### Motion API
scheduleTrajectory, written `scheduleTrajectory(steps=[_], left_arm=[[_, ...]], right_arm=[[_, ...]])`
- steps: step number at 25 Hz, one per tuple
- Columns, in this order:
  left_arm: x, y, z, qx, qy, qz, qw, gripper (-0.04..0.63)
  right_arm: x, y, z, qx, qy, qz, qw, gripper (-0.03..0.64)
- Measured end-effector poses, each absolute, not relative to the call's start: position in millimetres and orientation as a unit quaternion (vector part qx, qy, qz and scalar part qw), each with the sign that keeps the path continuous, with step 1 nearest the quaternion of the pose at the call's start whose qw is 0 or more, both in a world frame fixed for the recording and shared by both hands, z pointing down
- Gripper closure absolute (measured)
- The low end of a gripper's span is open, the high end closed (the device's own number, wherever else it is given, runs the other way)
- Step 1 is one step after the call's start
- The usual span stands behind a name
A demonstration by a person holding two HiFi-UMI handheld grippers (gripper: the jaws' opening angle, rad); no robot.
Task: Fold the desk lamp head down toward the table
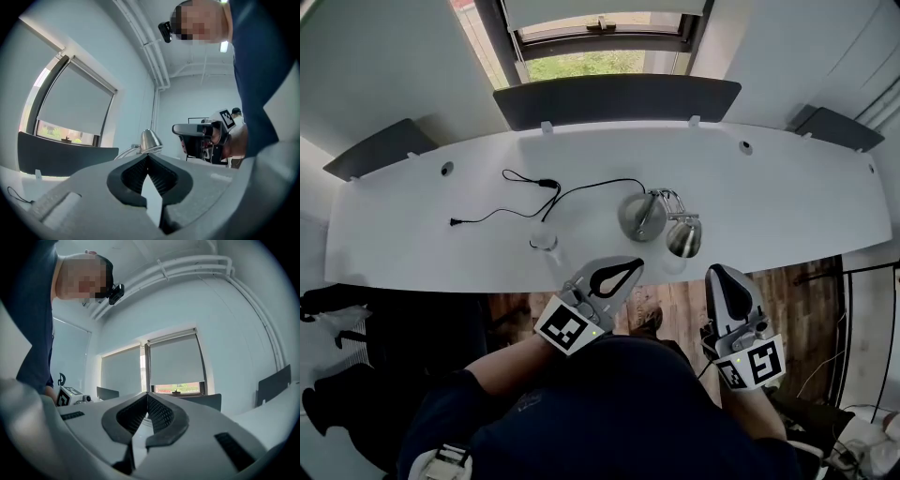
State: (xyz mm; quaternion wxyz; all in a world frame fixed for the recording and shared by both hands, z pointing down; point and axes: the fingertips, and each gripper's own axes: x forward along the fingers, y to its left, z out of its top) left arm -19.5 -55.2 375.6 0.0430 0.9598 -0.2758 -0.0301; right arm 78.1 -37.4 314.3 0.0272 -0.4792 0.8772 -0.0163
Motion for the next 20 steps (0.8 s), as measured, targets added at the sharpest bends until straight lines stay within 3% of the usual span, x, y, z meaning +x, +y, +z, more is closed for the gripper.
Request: scheduleTrajectory(steps=[7, 20], left_arm=[[-4.4, -78.4, 400.0, 0.949, -0.307, -0.004, 0.068, 0.591], [13.2, -147.7, 441.8, 0.934, -0.352, 0.037, 0.047, 0.589]], right_arm=[[87.0, -63.8, 301.7, -0.444, 0.895, -0.018, 0.035, 0.607], [75.2, -99.2, 297.0, -0.39, 0.92, -0.028, 0.017, 0.604]])
